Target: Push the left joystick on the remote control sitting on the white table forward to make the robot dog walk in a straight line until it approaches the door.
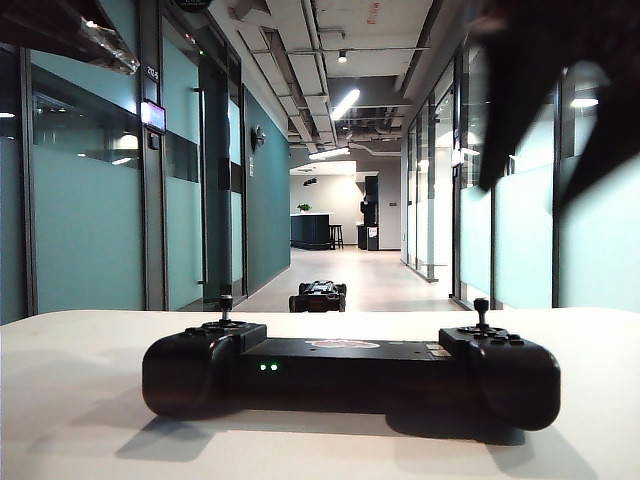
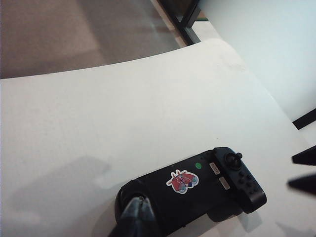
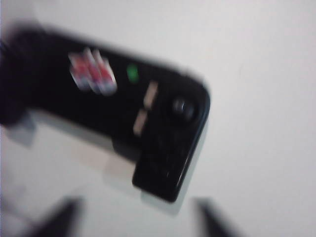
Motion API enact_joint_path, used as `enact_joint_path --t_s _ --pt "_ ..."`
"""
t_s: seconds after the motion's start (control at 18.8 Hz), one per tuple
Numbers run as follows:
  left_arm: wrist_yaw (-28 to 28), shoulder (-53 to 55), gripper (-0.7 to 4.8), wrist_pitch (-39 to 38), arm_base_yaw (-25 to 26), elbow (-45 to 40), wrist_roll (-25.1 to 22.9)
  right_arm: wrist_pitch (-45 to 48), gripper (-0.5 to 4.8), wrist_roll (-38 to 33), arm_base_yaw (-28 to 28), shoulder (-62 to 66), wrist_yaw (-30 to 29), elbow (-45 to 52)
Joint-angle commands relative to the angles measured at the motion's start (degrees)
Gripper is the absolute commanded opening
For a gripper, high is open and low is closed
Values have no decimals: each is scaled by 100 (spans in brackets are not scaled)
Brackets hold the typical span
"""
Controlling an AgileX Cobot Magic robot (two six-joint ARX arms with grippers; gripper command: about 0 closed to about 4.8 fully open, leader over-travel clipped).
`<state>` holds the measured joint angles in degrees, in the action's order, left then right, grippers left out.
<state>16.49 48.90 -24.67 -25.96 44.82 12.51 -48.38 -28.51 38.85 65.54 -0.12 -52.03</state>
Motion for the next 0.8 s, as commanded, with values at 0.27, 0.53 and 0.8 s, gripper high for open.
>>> enact_joint_path --t_s 0.27,0.53,0.8 --pt "125 -13 -5 79 0 33 -2 -122 386 -234 44 872 -151 -35" --pt "179 -13 -6 76 0 33 -2 0 368 -323 48 1239 -133 -33" --pt "181 -13 -5 76 0 33 -4 144 368 -323 48 1705 -125 -33"
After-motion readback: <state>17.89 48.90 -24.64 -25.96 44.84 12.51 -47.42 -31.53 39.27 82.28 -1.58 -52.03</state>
